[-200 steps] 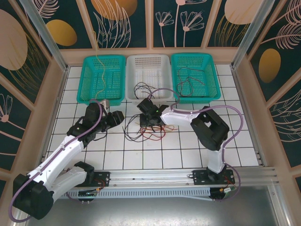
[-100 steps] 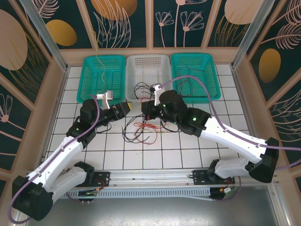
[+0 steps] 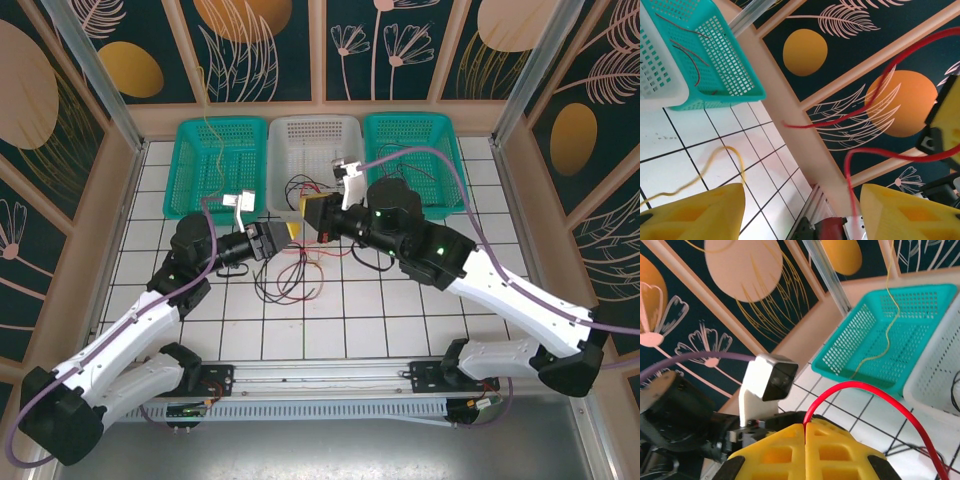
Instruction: Untangle the cables
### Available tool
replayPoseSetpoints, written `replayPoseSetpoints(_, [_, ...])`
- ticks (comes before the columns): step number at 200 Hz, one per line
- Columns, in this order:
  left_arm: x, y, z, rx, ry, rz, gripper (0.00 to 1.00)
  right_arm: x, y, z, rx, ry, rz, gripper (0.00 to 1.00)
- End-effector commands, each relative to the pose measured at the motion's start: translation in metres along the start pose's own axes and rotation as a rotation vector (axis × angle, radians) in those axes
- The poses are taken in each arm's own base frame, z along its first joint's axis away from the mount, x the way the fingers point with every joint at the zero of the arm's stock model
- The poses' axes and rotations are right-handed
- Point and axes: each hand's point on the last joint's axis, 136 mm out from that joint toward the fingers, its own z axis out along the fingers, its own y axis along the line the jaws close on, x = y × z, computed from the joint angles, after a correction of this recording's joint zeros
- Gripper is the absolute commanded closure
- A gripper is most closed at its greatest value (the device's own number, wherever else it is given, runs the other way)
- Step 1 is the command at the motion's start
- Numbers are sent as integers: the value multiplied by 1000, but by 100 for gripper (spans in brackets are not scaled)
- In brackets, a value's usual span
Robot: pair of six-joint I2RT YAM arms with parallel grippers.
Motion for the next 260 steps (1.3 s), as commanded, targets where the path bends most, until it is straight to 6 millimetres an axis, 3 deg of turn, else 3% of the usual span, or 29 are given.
replayPoseSetpoints(1, [0, -11, -2, 47, -1, 28, 37, -52, 25, -30, -87, -163, -17, 100])
replayPoseSetpoints(26, [-5, 1, -4, -13, -44, -11, 32, -70, 36, -44, -128, -207, -40, 100])
replayPoseSetpoints(54, [-16, 16, -6, -61, -141, -204, 26, -83, 37, -51, -116, -233, -68, 100])
replayPoseSetpoints(73, [-22, 11, -7, 4, -187, -314, 25, -86, 37, -52, -115, -237, -91, 100])
replayPoseSetpoints(92, [-35, 2, -9, -12, -196, -293, 24, -80, 31, -47, -88, -206, -131, 100])
replayPoseSetpoints(112, [-50, 2, -16, -159, -187, -176, 21, -65, 18, -36, -33, -137, -184, 100])
replayPoseSetpoints(136, [-65, 13, -30, -261, -174, -176, 20, -51, 6, -28, 12, -86, -237, 100])
replayPoseSetpoints(168, [-50, 10, -10, -125, -25, -259, 33, -39, 2, -21, 11, -52, -284, 100])
replayPoseSetpoints(207, [-42, -9, 1, -34, 103, -165, 32, -29, -1, -6, 1, -17, -297, 100])
replayPoseSetpoints(260, [-34, -10, 7, -5, 165, -129, 33, -17, 3, 14, -41, 42, -306, 100])
